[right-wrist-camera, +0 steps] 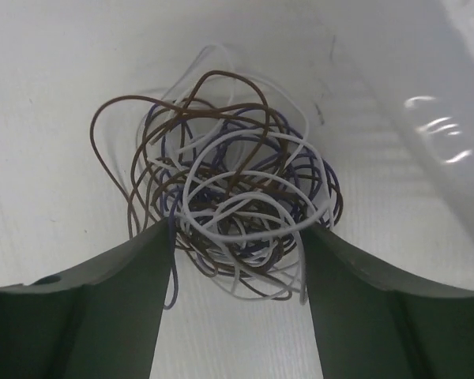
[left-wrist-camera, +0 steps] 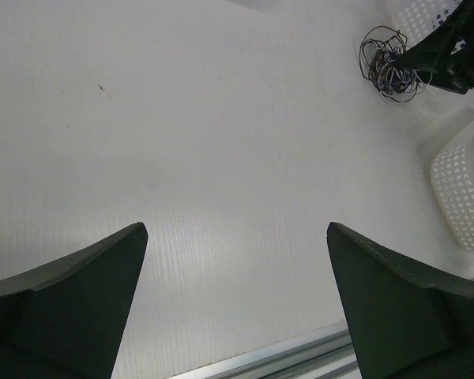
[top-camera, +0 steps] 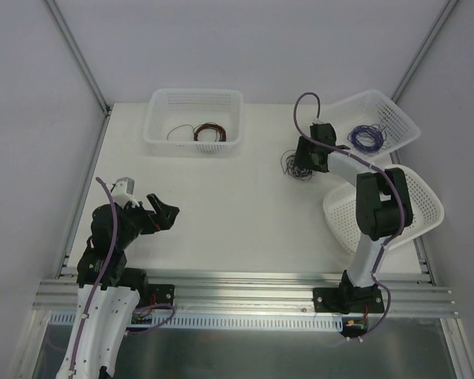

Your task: Untangle the cables

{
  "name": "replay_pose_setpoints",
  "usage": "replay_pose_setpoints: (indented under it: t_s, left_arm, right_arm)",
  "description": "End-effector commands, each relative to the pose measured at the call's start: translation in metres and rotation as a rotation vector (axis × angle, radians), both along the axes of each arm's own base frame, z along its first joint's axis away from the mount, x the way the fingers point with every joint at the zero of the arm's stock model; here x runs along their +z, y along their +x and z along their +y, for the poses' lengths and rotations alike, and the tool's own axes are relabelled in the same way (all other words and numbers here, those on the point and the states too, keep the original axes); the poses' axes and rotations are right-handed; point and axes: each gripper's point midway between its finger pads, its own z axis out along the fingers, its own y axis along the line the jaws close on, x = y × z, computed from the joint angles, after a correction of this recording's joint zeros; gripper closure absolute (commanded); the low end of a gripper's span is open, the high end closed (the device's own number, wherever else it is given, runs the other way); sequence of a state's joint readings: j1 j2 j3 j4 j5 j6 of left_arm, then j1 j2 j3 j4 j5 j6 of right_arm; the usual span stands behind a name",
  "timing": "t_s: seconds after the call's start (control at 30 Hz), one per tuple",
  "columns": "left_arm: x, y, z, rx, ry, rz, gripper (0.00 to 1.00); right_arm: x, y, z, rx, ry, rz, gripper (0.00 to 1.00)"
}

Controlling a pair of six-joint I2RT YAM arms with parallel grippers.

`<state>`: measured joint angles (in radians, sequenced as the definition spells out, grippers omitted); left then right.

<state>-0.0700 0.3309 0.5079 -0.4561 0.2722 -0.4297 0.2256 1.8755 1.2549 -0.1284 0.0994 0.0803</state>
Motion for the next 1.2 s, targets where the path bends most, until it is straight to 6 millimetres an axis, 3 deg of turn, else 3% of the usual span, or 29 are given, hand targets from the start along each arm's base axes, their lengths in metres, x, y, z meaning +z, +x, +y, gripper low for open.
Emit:
replay_pose_setpoints:
  t_s: [0.0,0.1,0.13,0.2,0.23,0.33,0.43,0.53,0.6,0.67,0.77,0.9,1.03,1.1,1.17]
  left_arm:
    - [0.010,0.003,-0.003,-0.024,-0.003,-0.051,0.01]
    - [0.009,0.002,-0.004,-0.029,-0.005,-0.049,0.01]
    - [0.009,0.002,-0.004,-0.032,-0.006,-0.048,0.01]
    - [0.009,0.001,-0.005,-0.036,-0.008,-0.046,0.01]
    - [0.008,0.001,-0.006,-0.042,-0.010,-0.043,0.01]
    - [0.004,0.001,-0.009,-0.059,-0.016,-0.026,0.01]
    - [0.002,0.000,-0.015,-0.094,-0.032,-0.014,0.01]
    - [0.000,-0.001,-0.021,-0.129,-0.050,-0.001,0.01]
    - [0.000,-0.002,-0.027,-0.161,-0.066,0.004,0.01]
    - [-0.005,-0.002,-0.031,-0.187,-0.081,0.026,0.01]
    - [-0.009,-0.003,-0.040,-0.237,-0.111,0.058,0.01]
    - [-0.017,-0.005,-0.049,-0.288,-0.145,0.119,0.01]
    - [-0.027,-0.008,-0.058,-0.331,-0.167,0.186,0.01]
    - [-0.032,-0.010,-0.065,-0.359,-0.167,0.217,0.01]
    - [-0.035,-0.010,-0.069,-0.357,-0.169,0.245,0.01]
  right_arm:
    - [0.004,0.003,0.014,0.014,-0.006,-0.016,0.35]
    - [-0.006,-0.012,0.027,0.072,-0.027,0.015,0.51]
    - [-0.006,-0.020,0.030,0.098,-0.039,0.018,0.62]
    - [-0.005,-0.031,0.044,0.157,-0.040,0.017,0.74]
    - [-0.005,-0.037,0.049,0.193,-0.043,0.018,0.86]
    - [0.003,-0.063,0.071,0.307,-0.021,0.015,0.99]
    - [0.021,-0.100,0.105,0.474,0.013,-0.016,0.99]
    - [0.041,-0.138,0.125,0.621,0.052,-0.047,0.99]
    - [0.053,-0.171,0.146,0.762,0.088,-0.056,0.99]
    - [0.058,-0.204,0.165,0.889,0.125,-0.041,0.99]
    - [0.058,-0.241,0.178,1.033,0.124,-0.022,0.99]
    - [0.041,-0.262,0.178,1.104,0.055,0.038,0.94]
    - [0.023,-0.265,0.170,1.085,0.019,0.079,0.76]
    - [0.024,-0.266,0.169,1.069,0.023,0.081,0.63]
    - [0.033,-0.271,0.169,1.048,0.052,0.073,0.58]
